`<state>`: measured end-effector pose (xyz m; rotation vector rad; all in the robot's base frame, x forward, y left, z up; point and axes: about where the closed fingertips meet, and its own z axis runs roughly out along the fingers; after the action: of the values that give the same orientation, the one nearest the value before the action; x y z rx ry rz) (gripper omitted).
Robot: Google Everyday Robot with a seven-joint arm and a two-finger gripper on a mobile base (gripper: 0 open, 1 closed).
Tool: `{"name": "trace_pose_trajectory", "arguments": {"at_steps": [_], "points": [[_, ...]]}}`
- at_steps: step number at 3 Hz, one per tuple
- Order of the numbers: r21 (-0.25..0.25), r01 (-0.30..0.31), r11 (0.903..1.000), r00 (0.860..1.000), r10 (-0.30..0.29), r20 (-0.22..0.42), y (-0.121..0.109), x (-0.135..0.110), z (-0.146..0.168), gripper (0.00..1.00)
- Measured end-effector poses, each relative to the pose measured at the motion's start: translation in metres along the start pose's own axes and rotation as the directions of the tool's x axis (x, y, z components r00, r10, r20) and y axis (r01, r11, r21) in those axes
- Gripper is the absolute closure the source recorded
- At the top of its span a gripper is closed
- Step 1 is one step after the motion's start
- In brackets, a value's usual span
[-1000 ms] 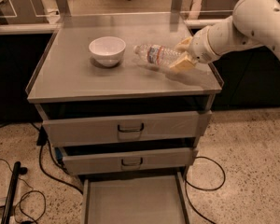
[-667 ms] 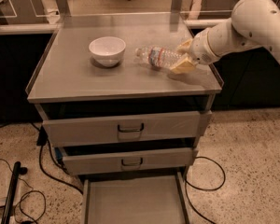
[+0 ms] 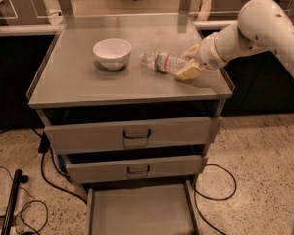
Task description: Pick water bottle from bottom drawer and place on counter
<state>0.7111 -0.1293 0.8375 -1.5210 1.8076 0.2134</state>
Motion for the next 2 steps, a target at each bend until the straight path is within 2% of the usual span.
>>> {"name": "trace_pose_trajectory", "arguments": {"at_steps": [2], "points": [[-0.001, 0.000, 1.0000, 1.000, 0.000, 0.000, 0.0000, 0.0001, 0.0002, 0.51]]}}
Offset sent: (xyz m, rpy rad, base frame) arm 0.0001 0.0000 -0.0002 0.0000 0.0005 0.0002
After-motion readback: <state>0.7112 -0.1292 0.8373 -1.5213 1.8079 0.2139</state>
